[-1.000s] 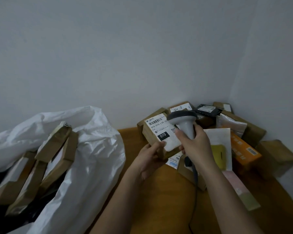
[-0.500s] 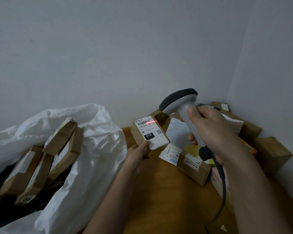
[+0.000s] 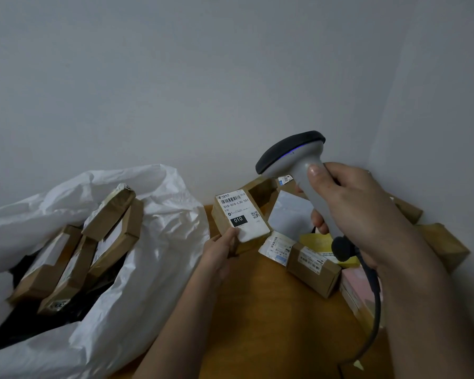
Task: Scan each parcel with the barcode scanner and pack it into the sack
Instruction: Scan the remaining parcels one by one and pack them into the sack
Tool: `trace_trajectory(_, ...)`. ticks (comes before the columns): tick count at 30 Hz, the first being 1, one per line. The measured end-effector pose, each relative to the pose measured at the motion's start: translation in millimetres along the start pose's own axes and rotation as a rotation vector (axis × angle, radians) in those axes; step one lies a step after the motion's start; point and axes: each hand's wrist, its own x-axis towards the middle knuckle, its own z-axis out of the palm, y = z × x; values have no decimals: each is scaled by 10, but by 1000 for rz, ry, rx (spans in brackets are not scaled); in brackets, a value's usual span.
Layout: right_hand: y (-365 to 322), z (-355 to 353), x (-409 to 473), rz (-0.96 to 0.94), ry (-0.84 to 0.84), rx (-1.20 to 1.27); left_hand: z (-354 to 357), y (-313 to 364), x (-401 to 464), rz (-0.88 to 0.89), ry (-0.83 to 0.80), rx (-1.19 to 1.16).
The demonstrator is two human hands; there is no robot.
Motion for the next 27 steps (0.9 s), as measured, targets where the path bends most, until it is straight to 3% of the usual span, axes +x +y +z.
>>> trace_trajectory(10, 44, 50, -12, 4, -35, 42, -46, -73, -202, 126, 36, -56)
trace_trajectory(14, 155, 208, 38, 45, -93, 130, -172, -54, -472, 233, 180, -64)
trace_trajectory(18, 254, 472, 20, 86, -193, 192, -462, 20, -894, 468, 308, -45)
trace_trajectory(23, 222, 771, -174, 92, -293, 198, -865, 211, -1228, 711, 575, -31)
trace_trajectory(27, 65, 923, -299, 49, -277, 196, -1188, 411, -1327, 827, 781, -93)
